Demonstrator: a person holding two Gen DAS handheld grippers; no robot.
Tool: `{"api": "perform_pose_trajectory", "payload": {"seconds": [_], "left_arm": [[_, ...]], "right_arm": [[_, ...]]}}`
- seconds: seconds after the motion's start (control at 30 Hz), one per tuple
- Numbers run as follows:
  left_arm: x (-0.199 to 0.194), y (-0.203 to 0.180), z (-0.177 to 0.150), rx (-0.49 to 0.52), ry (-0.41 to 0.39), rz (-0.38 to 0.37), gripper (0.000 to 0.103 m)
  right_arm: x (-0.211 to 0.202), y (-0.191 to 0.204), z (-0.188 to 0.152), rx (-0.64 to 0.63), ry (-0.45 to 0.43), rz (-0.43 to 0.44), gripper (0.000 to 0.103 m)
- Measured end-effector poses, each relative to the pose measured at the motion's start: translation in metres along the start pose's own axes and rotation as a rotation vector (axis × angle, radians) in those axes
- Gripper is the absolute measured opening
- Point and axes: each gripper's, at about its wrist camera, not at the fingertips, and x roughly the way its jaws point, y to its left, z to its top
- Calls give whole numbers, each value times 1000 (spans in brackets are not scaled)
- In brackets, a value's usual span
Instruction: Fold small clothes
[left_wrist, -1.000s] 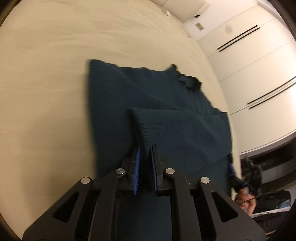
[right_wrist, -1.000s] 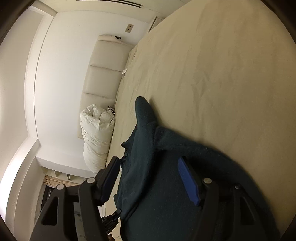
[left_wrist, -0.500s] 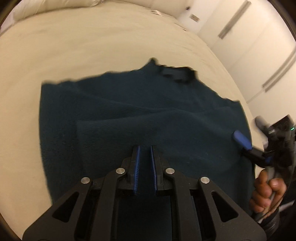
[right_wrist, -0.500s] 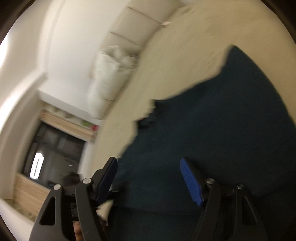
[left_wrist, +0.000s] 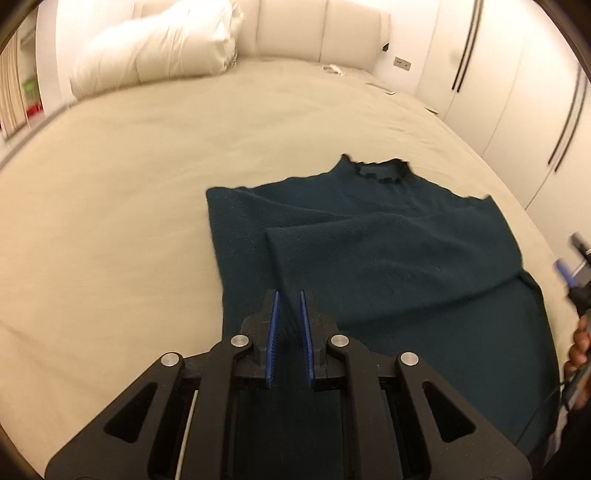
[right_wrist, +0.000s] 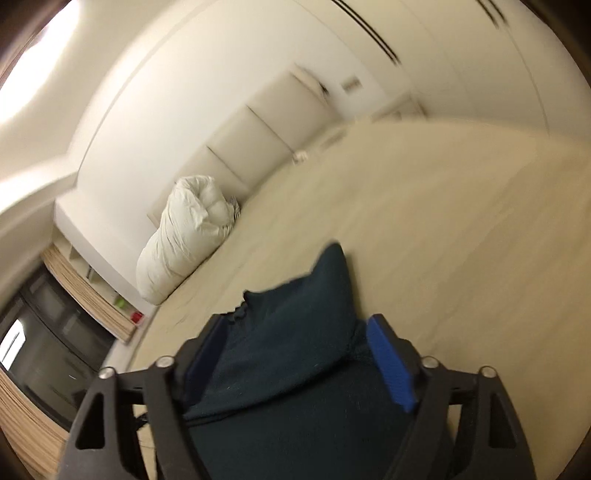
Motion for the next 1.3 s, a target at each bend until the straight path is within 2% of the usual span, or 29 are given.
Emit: {"api": "perform_pose_trajectory", "payload": {"seconds": [0.13,0.2,0.33,0.5,0.67,0.73,0.77,0.8,0.83,0.93,1.0,1.07,1.17,1.3], "left_arm": [[-57,-14,-20,22,-48,47,11],[-85,-20,-30,27,-61,56,11],[-121,-33,-47,17,-66,71,11],[-161,-44,-69,22,-91,87,11],[-170,-42,-91,1,-60,82,13],[-170,-32,-105,-28,-37,70,26],[-169,-27,-113,-44,-27,55,46],[-167,-20,-121,-63,-17,28,75],[-166,-13,-132,-88,-4,-8,83],[-154,10,-163,-174,82,-78,86],[-149,24,-187,-226,147,-137,86],[-145,35,-206,-267,189,-160,86],[-146,44,-225,-294,195,-190,86],[-150,45,-228,-307,182,-264,86]], "right_arm": [[-63,45,-11,-170,-88,-56,103],[-86,59,-17,-240,-111,-42,103],[-116,70,-26,-330,-89,-64,103],[-148,57,-30,-300,-74,-74,103],[-164,33,-38,-322,-24,-158,103],[-163,20,-46,-347,32,-180,103],[-162,14,-50,-352,66,-178,103],[-161,6,-54,-353,101,-186,103],[-161,-2,-58,-351,127,-195,103],[-159,-28,-67,-323,220,-206,103],[-155,-44,-75,-291,300,-198,99],[-152,-57,-83,-271,361,-188,93],[-147,-74,-91,-213,429,-171,88],[-141,-86,-102,-128,479,-109,81]]}}
